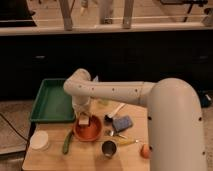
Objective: Wipe red bowl with eraser
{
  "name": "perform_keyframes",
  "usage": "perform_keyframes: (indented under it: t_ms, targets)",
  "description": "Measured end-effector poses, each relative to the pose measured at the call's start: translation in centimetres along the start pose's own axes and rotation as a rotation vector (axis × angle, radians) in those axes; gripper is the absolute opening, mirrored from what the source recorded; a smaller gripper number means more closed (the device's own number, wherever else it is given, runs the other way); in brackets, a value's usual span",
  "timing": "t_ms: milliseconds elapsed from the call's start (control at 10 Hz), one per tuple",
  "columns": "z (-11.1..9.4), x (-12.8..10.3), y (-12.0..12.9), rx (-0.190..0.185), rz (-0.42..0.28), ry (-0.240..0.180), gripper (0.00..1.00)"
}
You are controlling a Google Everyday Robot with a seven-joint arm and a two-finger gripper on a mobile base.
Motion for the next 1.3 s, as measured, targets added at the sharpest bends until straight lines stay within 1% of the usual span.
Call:
perform_keyframes:
  t_ms: [100,200,400,500,600,700,800,900,1100,1300]
  targets:
    - [0.3,-0.9,-1.0,-0.009,-0.043,-0.006,0.00]
    - [0.7,-2.6,-1.7,-0.017,-0.081,-0.017,0.00]
    - [1.7,-5.3,-1.5,-0.027,-0.113,-0.041,0.00]
    - [2.2,-6.5,-0.6,-0.027,-0.118,-0.052,0.00]
    - [2.6,-7.4,1.1,-0.027,-0.108,-0.061,0.00]
    - [2.8,-7.8,2.3,-0.024,-0.096,-0.064,0.00]
    - [2.7,-8.1,4.2,-0.020,-0.068,-0.063,0.00]
    - [2.5,-7.9,6.7,-0.012,-0.019,-0.058,0.00]
    - [2.1,-6.6,8.9,-0.005,0.036,-0.047,0.00]
    - [1.3,-3.8,9.9,-0.003,0.078,-0.035,0.00]
